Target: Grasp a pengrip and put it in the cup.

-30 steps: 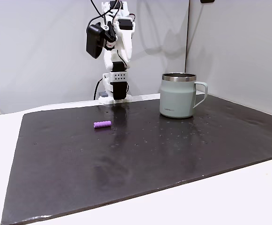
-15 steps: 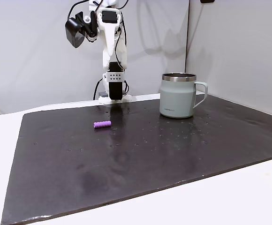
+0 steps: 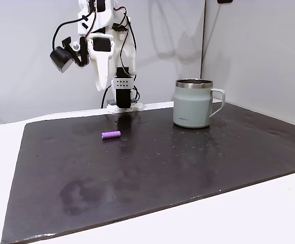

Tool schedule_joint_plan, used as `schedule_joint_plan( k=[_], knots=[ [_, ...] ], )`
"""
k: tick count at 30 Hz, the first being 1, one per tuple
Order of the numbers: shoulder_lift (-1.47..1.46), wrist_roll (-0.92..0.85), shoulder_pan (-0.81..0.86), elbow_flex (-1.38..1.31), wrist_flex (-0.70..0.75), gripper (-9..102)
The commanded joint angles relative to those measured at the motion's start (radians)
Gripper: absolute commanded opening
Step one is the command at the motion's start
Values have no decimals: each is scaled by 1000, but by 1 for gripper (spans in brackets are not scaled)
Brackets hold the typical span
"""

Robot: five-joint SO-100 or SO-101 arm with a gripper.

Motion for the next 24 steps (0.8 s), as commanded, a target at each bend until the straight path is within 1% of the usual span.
schedule_joint_plan(
  k=[1, 9, 14, 24],
  knots=[
    [-20, -11, -3, 17, -86, 22],
    [-166, 25, -51, 23, -156, 22],
    [-206, 31, -78, 63, -209, 22],
    [-262, -18, -71, 120, -244, 22]
  ],
)
